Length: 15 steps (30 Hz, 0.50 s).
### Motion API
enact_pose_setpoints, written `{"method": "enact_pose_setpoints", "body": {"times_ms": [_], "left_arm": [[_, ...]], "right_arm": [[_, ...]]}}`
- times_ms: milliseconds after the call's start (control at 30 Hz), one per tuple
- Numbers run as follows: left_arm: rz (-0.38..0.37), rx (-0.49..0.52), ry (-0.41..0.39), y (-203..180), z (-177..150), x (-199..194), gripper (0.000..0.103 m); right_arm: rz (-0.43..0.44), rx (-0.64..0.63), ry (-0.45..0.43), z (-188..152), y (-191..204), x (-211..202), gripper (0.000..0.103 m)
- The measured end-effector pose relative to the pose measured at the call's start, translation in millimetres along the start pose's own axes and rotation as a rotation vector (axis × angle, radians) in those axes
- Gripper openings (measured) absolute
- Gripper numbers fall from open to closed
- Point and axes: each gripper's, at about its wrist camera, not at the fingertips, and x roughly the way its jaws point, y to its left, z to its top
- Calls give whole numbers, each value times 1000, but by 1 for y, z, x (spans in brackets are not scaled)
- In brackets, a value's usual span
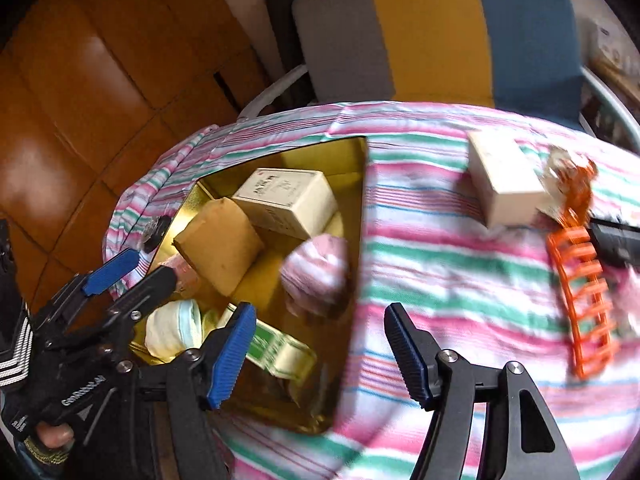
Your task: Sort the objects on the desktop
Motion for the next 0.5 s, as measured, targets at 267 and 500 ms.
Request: {"method": "enact_pose_setpoints", "body": {"times_ms": [267, 500], "left_arm": [[-189, 157, 26, -80, -32, -20, 74], [-288, 294, 134, -151, -68, -3, 74]], "right_arm": [[-170, 221, -85, -70, -110, -84, 69], [-416, 546, -241, -143, -231, -186, 69]]}}
